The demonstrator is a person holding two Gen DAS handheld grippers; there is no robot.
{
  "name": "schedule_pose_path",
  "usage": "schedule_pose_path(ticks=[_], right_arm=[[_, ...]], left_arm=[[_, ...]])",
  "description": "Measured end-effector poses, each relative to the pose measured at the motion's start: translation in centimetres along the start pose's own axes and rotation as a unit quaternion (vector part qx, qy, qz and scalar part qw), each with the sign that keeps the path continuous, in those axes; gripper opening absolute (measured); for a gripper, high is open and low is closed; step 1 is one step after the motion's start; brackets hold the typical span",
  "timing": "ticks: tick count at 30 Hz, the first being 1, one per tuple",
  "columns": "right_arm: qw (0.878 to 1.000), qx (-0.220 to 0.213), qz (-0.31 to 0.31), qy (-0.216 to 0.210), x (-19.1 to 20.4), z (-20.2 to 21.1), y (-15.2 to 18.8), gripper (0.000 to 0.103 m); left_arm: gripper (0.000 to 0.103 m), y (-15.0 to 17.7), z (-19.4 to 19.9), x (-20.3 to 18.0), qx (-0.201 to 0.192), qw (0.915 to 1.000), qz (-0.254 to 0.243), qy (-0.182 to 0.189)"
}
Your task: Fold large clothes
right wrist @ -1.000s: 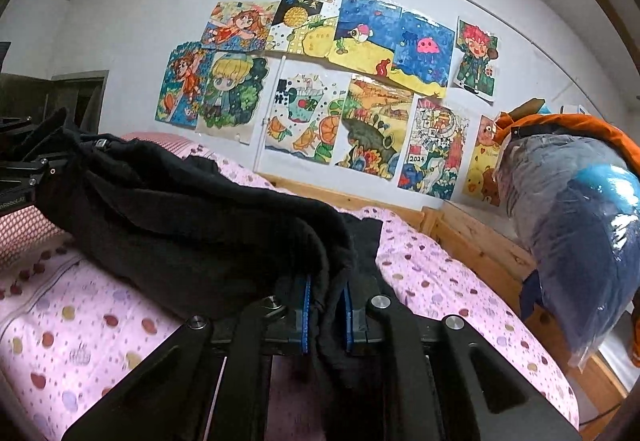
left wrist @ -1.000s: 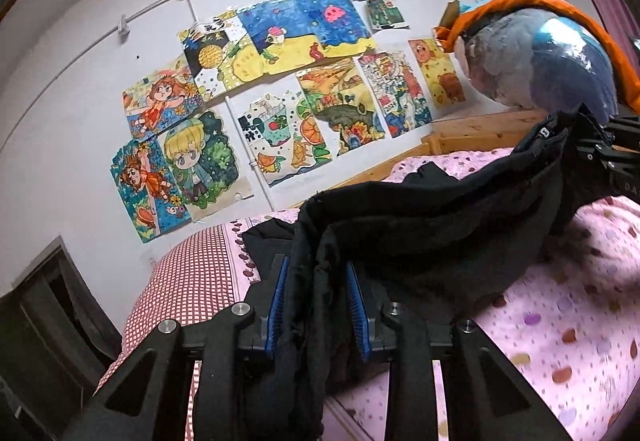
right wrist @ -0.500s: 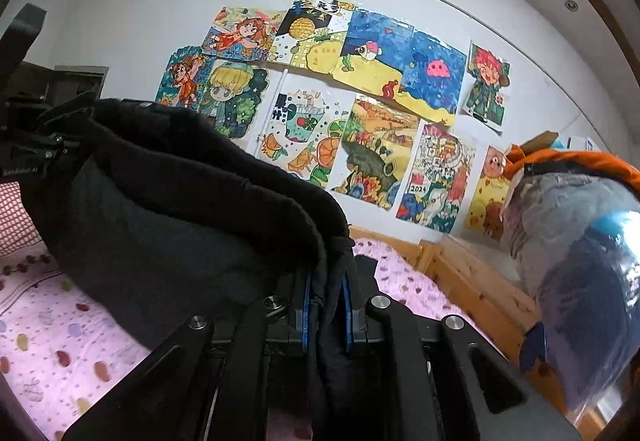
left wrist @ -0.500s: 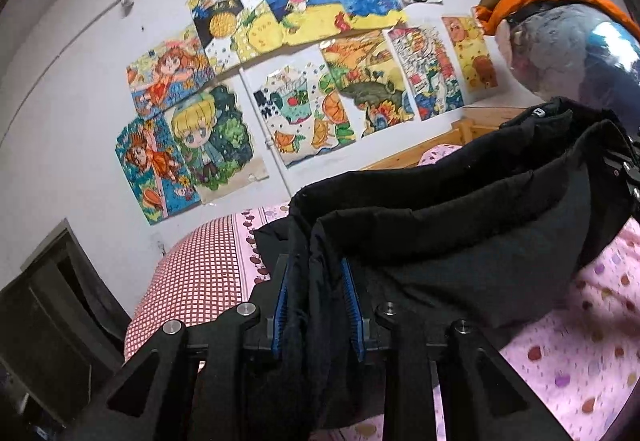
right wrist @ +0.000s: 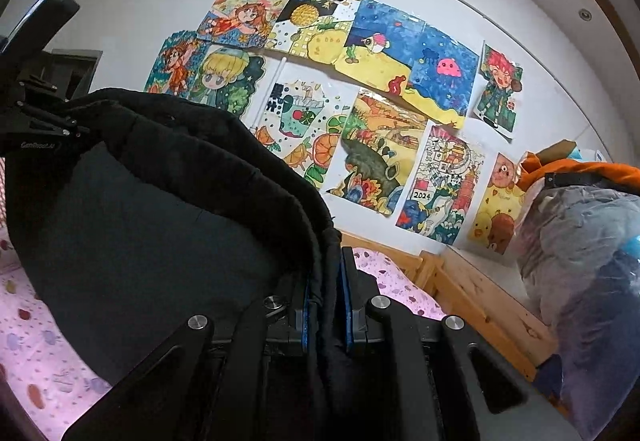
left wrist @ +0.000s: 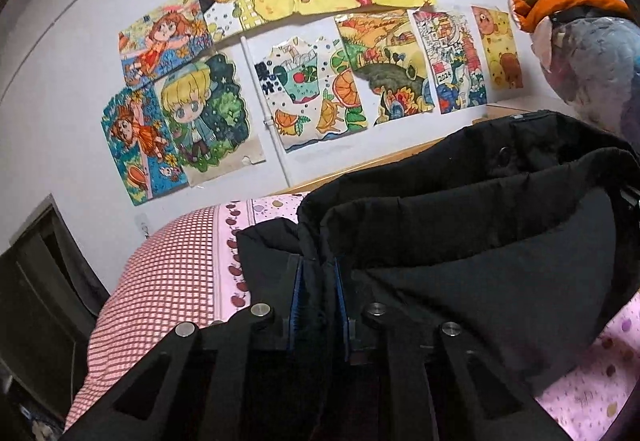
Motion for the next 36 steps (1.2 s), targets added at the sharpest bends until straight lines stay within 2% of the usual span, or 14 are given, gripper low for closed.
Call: schedule_pose_path(ticks=[3,9,14,20,24,27,31,36], right_arm=[[1.000,-0.005,0.008,0.007,0.7,-1.3,0.2,0.010],[1.000,-0.013,-0.007,0.025,1.3,-4.7,-1.3,0.009],[1.000,-0.003,-0.016,0.023,2.1,-8.3,-2.7,0.009],[1.000,0.010,0.000,0.022,3.6,-12.0,-3.7,0.009],[1.000,0.022,0.011,0.011,4.8,-13.9,-3.6,0.009],[0.999,0.024,0.025,0.002,5.7,-15.5,-3.0,0.009],[0.998,0.046,0.027,-0.018,6.8,-18.4,-1.6,0.009],[0.993,0.097,0.019,-0.062,8.3,-21.6,0.6,0.009]], left_arm=[[0.012,-0.4,-1.4,0.2,-0.002,1.0000,-0.007,-0.001],[0.010,-2.2,-3.0,1.0,-0.040,0.9988,-0.014,-0.023],[0.010,-4.0,-5.0,2.6,-0.040,0.9988,0.004,-0.028],[0.010,-5.3,-7.0,3.5,-0.043,0.9981,-0.014,-0.042],[0.009,-5.4,-8.8,4.0,-0.007,0.9990,-0.016,-0.040],[0.009,-5.7,-10.7,4.1,0.022,0.9983,-0.037,-0.040],[0.009,-5.7,-13.7,4.0,0.027,0.9970,-0.060,-0.040],[0.009,-4.4,-17.9,4.6,0.042,0.9984,-0.032,-0.019]])
Point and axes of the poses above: each gripper's, at about its wrist camera, not at the fingertips, and z roughly against the way its jaws point, x to its left, y to its underside, the point moved 7 cm from there along -z, roughly the way its jaws point, and after that the axes turned 13 degrees about y, right-handed, at the moved point
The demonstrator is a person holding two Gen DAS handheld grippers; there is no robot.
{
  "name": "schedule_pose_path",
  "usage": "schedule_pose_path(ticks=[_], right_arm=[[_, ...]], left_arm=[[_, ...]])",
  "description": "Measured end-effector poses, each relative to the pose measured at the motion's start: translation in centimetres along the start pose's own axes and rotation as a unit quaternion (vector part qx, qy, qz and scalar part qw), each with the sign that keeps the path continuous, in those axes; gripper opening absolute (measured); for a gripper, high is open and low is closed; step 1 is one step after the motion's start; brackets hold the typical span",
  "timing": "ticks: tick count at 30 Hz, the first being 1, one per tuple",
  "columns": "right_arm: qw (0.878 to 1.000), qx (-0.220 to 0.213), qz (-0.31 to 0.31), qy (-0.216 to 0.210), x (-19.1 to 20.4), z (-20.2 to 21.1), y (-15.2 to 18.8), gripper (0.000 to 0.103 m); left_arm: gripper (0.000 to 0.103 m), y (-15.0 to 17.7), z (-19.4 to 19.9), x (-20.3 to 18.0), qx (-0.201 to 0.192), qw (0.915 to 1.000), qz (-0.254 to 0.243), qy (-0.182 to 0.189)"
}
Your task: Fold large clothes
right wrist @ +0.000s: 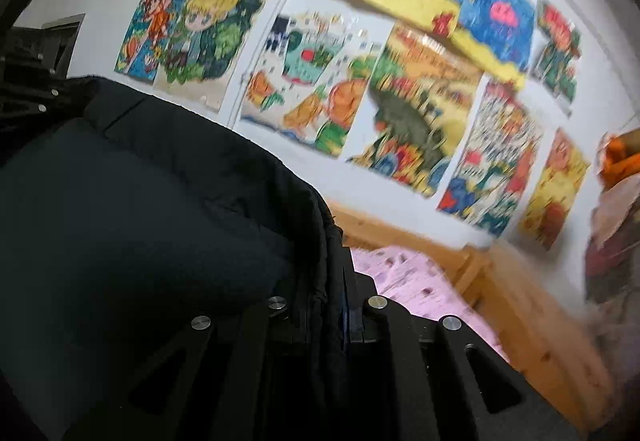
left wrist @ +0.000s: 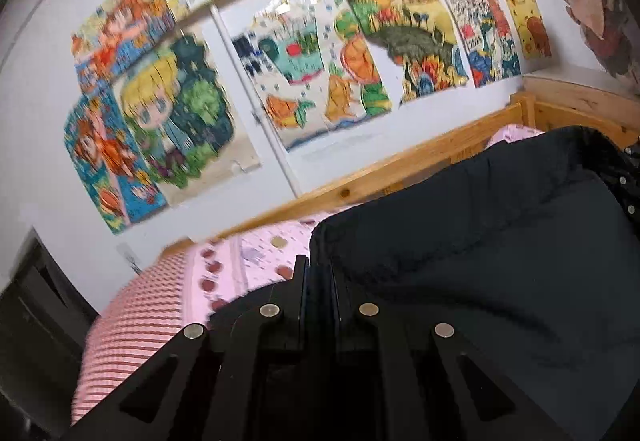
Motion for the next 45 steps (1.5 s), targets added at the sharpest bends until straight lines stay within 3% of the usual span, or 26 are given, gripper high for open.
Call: schedule_pose_path(ticks=[9,14,17,19,21,23,30,39,45], right_arm=[[0.992,0.087,0.001,-0.088,3.2,-6.0,2.8,0.011],[0.988,0.107,-0.005,-0.109,3.7,-6.6,4.0,0.013],[0.987,0.100,-0.029,-0.125,2.8,-6.0,4.0,0.015],[0.986,0.095,-0.054,-0.129,1.6,-5.1,3.8,0.024],[0.986,0.078,-0.079,-0.124,0.0,-4.1,3.3,0.060],[0.988,0.049,-0.100,-0.110,-1.6,-2.5,2.6,0.069],[0.989,0.000,-0.097,-0.109,-2.5,2.6,0.6,0.076],[0.983,0.058,-0.047,-0.166,2.5,2.5,3.6,0.076],[0.976,0.097,-0.071,-0.179,4.2,-1.4,3.7,0.076]], left_arm=[[0.014,3.1,-6.3,0.7,0.083,0.9947,0.038,0.047],[0.022,3.5,-6.2,0.7,0.085,0.9941,0.048,0.048],[0.040,3.1,-5.1,1.0,0.074,0.9954,0.052,0.033],[0.072,2.5,-3.5,1.6,0.048,0.9954,0.073,0.039],[0.084,1.9,-1.7,2.0,0.017,0.9944,0.093,0.048],[0.086,1.5,0.0,2.0,-0.004,0.9924,0.106,0.061],[0.094,1.0,4.5,-0.7,-0.050,0.9881,0.091,0.114],[0.094,4.9,2.1,-5.0,0.032,0.9808,0.068,0.180],[0.096,5.2,-1.6,-5.1,0.061,0.9852,0.053,0.151]])
Point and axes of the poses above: each gripper's, at about its wrist camera, not at the fingertips, and z roughly against the way its jaws point, x to its left, y to its underside, the point moved 7 cm from there along -z, roughly the way its jaws point, and after that the axes turned 13 degrees about y, right-handed, at the moved point
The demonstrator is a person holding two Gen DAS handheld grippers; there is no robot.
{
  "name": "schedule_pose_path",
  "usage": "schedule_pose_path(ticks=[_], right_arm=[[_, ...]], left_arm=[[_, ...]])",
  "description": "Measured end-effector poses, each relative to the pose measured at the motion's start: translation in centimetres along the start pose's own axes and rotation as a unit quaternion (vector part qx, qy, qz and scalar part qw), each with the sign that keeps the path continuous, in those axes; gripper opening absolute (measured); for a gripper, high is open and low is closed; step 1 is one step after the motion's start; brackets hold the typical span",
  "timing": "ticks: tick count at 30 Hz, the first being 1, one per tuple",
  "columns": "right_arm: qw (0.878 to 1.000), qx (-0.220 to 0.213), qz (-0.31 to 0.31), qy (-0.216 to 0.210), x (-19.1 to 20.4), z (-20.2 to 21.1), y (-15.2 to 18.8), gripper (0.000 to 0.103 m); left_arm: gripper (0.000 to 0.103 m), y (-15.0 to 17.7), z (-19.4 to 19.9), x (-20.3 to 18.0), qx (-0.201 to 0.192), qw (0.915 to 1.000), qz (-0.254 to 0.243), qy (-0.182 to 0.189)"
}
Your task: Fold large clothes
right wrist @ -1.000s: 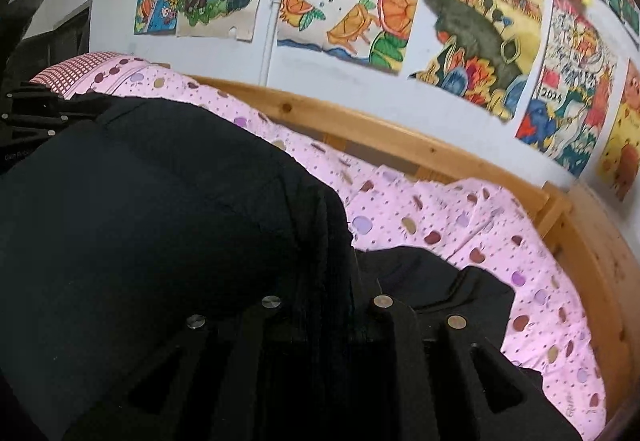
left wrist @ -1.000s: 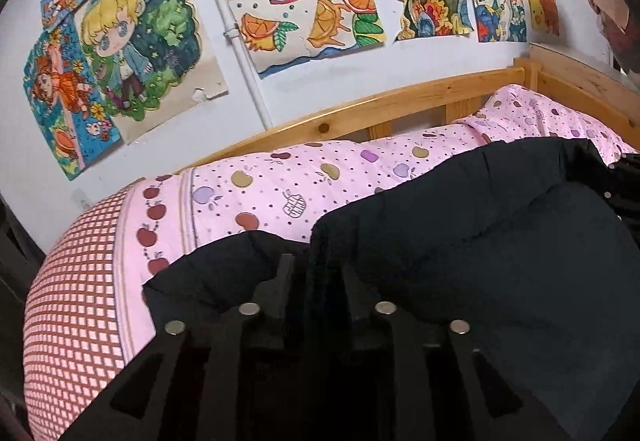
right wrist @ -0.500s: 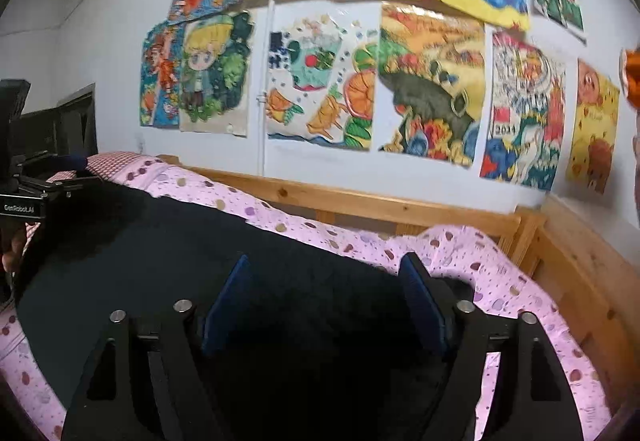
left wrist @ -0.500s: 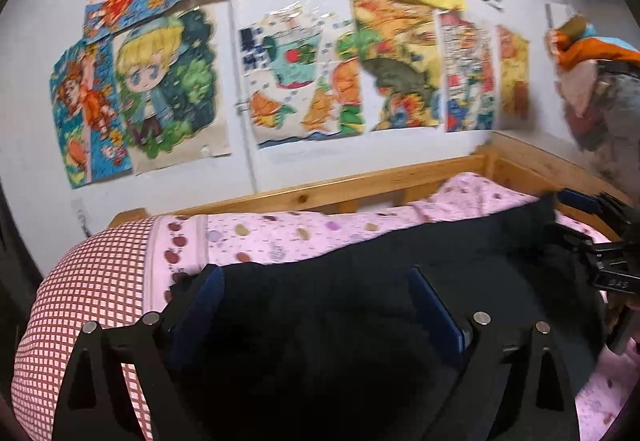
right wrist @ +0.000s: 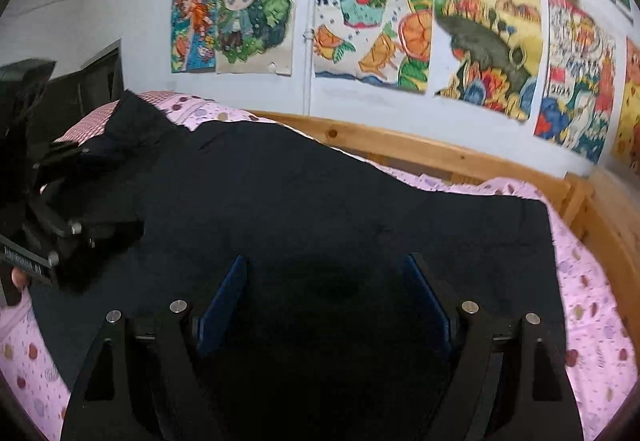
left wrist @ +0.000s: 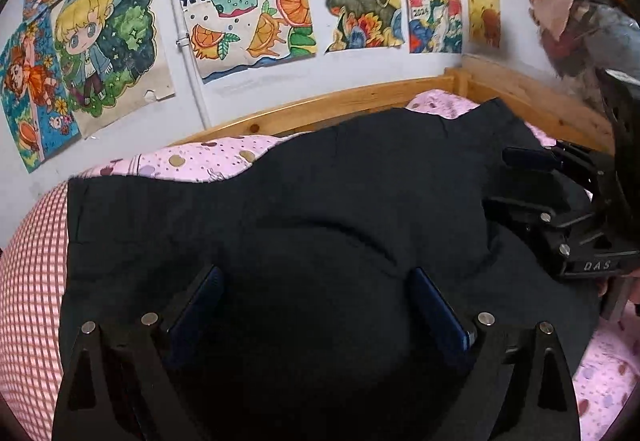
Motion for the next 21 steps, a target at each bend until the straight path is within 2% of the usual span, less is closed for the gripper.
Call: schedule_pose_path(ticks=[2,7,13,18,21], right_arm=[[1.000,0.019,-0.007,-0.002,0.3,-2.1,-0.4,0.076],[0.998,0.062,-0.019,-0.002,0.6,-6.3,-0.3,0.078],[0.993,0.099,-0.061,-0.004,-1.1,-8.5,0.7,0.081],[0.989,0.106,-0.100,-0.025,-2.1,-9.3,2.0,0.081],[0.989,0.101,-0.106,-0.028,-2.0,-9.3,2.8,0.081]], left_arm=[[0.096,-0.5,-0.8,1.0,0.001,0.9998,0.010,-0.016],[0.096,-0.6,-3.5,5.3,0.018,0.9948,0.097,-0.025],[0.096,0.1,-5.3,6.7,0.027,0.9887,0.147,0.004],[0.097,1.1,-5.8,6.9,0.016,0.9822,0.182,0.043],[0.097,1.9,-6.2,6.8,0.011,0.9807,0.188,0.052]])
Point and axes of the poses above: each gripper's, at about its wrist camera, not at the fingertips, and z roughly against the way its jaws point, x to its left, y to its underside, the point moved 7 cm from there along -z, roughly the way its jaws point, and after that the axes turned 13 degrees about y, right-handed, at the moved point
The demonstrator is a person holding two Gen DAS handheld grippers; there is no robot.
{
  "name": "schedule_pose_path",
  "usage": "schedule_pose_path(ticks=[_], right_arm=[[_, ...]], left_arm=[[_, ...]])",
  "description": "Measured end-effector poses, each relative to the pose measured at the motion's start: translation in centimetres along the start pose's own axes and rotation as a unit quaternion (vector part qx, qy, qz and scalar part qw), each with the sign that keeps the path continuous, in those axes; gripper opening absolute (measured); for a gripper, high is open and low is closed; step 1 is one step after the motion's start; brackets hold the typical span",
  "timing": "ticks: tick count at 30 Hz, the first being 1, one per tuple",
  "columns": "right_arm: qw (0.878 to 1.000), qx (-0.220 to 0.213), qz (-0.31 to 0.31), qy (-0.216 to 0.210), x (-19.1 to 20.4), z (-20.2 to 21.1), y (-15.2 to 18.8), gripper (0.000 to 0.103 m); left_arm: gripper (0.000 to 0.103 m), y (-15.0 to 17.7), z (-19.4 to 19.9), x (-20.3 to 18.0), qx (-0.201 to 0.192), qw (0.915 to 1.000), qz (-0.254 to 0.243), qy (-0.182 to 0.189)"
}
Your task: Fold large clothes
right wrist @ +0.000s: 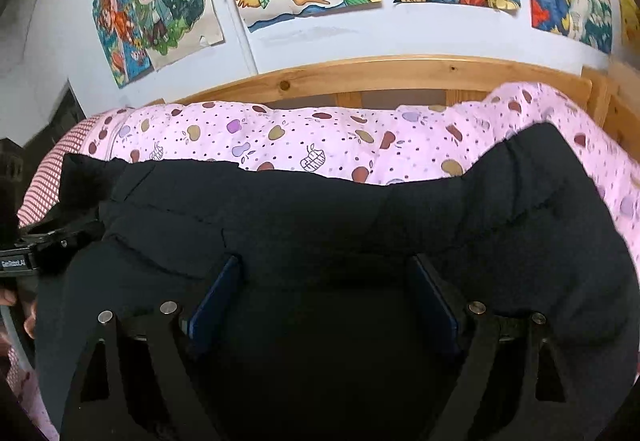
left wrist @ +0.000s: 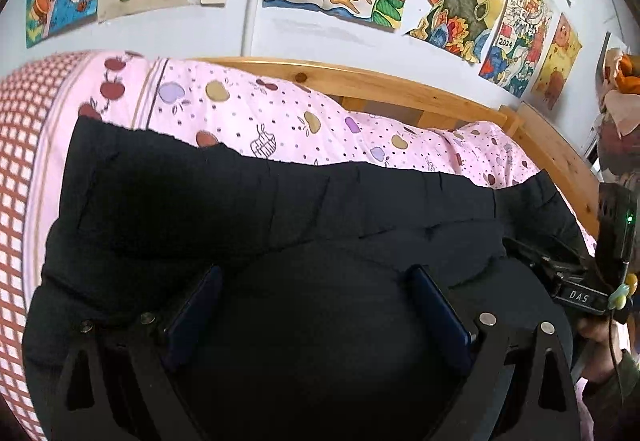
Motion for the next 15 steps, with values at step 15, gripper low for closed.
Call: schedule_pose_path(ticks=[15], right_arm=[[1.000,0.001,0.005,0.017,-0.26,0.14,0.39,0.082]], left_arm=[[0.098,0.53,-0.64,-0.22,0.017,0.9996,-0.016,-0.013]])
Point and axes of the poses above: each gripper's, at about its wrist camera, not at the fingertips, and z roughly against the way its jaws point, x to its left, y to its underside, the point moved 7 cm from there along -z, roughly the way its jaws point, and after that the axes turned 13 degrees about y, right-handed, at the moved point
